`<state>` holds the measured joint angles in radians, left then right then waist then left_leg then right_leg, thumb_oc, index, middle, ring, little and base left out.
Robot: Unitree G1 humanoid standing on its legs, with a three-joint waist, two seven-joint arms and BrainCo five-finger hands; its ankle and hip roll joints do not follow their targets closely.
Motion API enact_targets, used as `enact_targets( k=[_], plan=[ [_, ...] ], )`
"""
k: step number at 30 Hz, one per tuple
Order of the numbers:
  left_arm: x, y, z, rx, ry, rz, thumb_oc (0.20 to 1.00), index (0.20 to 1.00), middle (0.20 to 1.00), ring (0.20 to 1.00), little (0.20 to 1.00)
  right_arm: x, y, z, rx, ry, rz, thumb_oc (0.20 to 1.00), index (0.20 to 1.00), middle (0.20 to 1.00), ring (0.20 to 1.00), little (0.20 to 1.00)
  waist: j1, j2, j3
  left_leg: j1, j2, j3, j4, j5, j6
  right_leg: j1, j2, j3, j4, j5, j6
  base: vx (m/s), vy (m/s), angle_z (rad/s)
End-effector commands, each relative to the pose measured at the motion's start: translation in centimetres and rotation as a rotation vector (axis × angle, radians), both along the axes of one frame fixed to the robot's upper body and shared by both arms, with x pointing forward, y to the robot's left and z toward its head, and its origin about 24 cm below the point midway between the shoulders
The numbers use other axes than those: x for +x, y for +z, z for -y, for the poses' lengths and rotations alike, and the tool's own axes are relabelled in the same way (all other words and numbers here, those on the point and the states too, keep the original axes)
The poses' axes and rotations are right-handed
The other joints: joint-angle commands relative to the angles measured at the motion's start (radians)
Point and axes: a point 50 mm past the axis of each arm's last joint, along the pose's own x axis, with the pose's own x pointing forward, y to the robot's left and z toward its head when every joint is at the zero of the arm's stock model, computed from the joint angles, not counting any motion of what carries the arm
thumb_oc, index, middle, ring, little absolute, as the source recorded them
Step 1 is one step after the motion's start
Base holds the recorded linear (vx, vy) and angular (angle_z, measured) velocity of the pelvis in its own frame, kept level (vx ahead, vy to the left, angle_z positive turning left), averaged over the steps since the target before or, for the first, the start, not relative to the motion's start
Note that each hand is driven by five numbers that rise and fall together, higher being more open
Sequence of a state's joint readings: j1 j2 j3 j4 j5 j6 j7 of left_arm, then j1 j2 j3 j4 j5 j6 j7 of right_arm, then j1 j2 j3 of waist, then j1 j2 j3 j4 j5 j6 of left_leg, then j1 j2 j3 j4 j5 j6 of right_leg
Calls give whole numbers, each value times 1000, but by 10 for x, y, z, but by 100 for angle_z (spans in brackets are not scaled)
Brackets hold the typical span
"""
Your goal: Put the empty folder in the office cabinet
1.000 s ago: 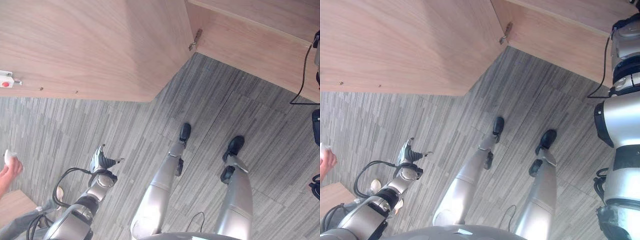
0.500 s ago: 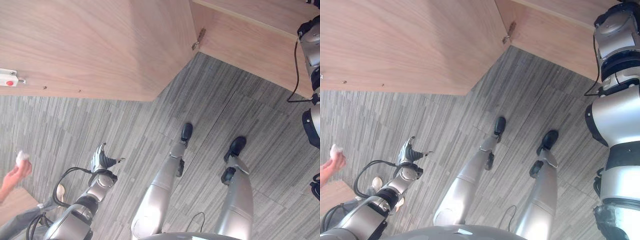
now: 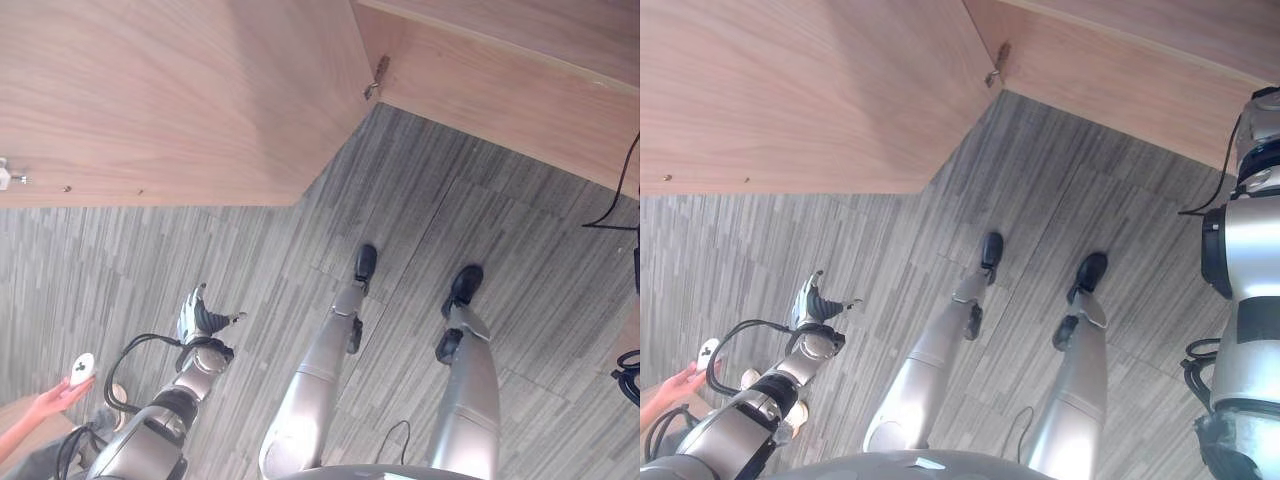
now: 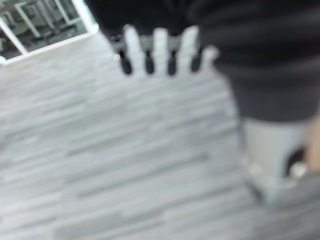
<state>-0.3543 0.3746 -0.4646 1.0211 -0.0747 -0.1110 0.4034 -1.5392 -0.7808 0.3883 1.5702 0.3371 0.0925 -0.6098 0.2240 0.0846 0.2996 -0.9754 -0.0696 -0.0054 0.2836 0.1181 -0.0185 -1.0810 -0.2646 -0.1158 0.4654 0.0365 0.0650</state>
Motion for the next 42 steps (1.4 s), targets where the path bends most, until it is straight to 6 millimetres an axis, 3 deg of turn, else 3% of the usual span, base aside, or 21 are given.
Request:
enact_targets(
  k=[1, 7, 9, 13, 18, 23, 29, 36, 39, 41, 42],
  plan=[
    [-2, 4, -30, 15, 161, -7, 1000, 1000, 1000, 1000, 1000, -4, 29, 1, -55, 41, 99, 1000, 1000, 1000, 1000, 1000, 0, 38, 51, 16, 31, -17, -89, -72, -12, 46, 7, 38, 54, -128, 34, 11, -4, -7],
    [-2, 4, -35, 15, 168, -13, 1000, 1000, 1000, 1000, 1000, 8, 40, -19, -22, 194, 180, 1000, 1000, 1000, 1000, 1000, -6, 32, 54, 14, 39, -18, -84, -75, -12, 44, 12, 43, 56, -126, 31, 5, 0, -6],
    [-9, 2, -39, 24, 161, -27, 1000, 1000, 1000, 1000, 1000, 13, 57, -35, -25, 302, 262, 1000, 1000, 1000, 1000, 1000, 5, 31, 53, 12, 40, -20, -81, -74, -13, 44, 12, 43, 59, -129, 29, 0, 0, 0],
    [-14, -1, -42, 37, 147, -41, 1000, 1000, 1000, 1000, 1000, 18, 68, -49, -29, 400, 306, 1000, 1000, 1000, 1000, 1000, 20, 33, 50, 12, 40, -23, -82, -72, -15, 45, 12, 41, 60, -130, 29, 0, 0, 0],
    [-17, -1, -44, 45, 108, -52, 1000, 1000, 1000, 1000, 1000, 23, 87, -74, -156, 528, 282, 1000, 1000, 1000, 1000, 1000, 49, 32, 40, 7, 35, -32, -83, -64, -17, 35, 9, 42, 67, -130, 30, -2, -4, 2],
    [-14, 1, -45, 54, 84, -55, 1000, 1000, 1000, 1000, 1000, 29, 91, -93, -192, 628, 268, 1000, 1000, 1000, 1000, 1000, 60, 31, 31, 4, 31, -33, -80, -61, -16, 30, 8, 44, 71, -128, 29, 0, 0, 0],
    [-11, 3, -45, 55, 73, -53, 1000, 1000, 1000, 1000, 1000, 29, 90, -92, -196, 625, 268, 1000, 1000, 1000, 1000, 1000, 61, 30, 29, 4, 30, -33, -80, -58, -17, 32, 8, 45, 61, -123, 31, 0, 0, 0],
    [-13, 0, -44, 51, 80, -70, 1000, 1000, 1000, 1000, 1000, 30, 65, -71, -167, 529, 195, 1000, 1000, 1000, 1000, 1000, 51, 22, 27, 17, 30, -23, -84, -56, -17, 56, 12, 41, 40, -114, 35, 0, 0, 0],
    [-17, -4, -45, 59, 95, -89, 1000, 1000, 1000, 1000, 1000, 37, 32, -71, -162, 504, 126, 1000, 1000, 1000, 1000, 1000, 33, 11, 25, 61, 38, -16, -90, -56, -21, 115, 19, 30, 7, -103, 38, -10, 4, 0],
    [-17, -4, -46, 65, 100, -91, 1000, 1000, 1000, 1000, 1000, 39, 22, -71, -160, 492, 112, 1000, 1000, 1000, 1000, 1000, 25, 6, 23, 80, 42, -13, -93, -56, -23, 141, 21, 24, -5, -101, 38, -15, -2, -4],
    [-18, -4, -48, 68, 113, -91, 1000, 1000, 1000, 1000, 1000, 42, 5, -76, -178, 486, 94, 1000, 1000, 1000, 1000, 1000, 10, -4, 23, 125, 46, -9, -102, -58, -26, 195, 27, 15, -40, -92, 40, -30, -3, -9]
  ],
)
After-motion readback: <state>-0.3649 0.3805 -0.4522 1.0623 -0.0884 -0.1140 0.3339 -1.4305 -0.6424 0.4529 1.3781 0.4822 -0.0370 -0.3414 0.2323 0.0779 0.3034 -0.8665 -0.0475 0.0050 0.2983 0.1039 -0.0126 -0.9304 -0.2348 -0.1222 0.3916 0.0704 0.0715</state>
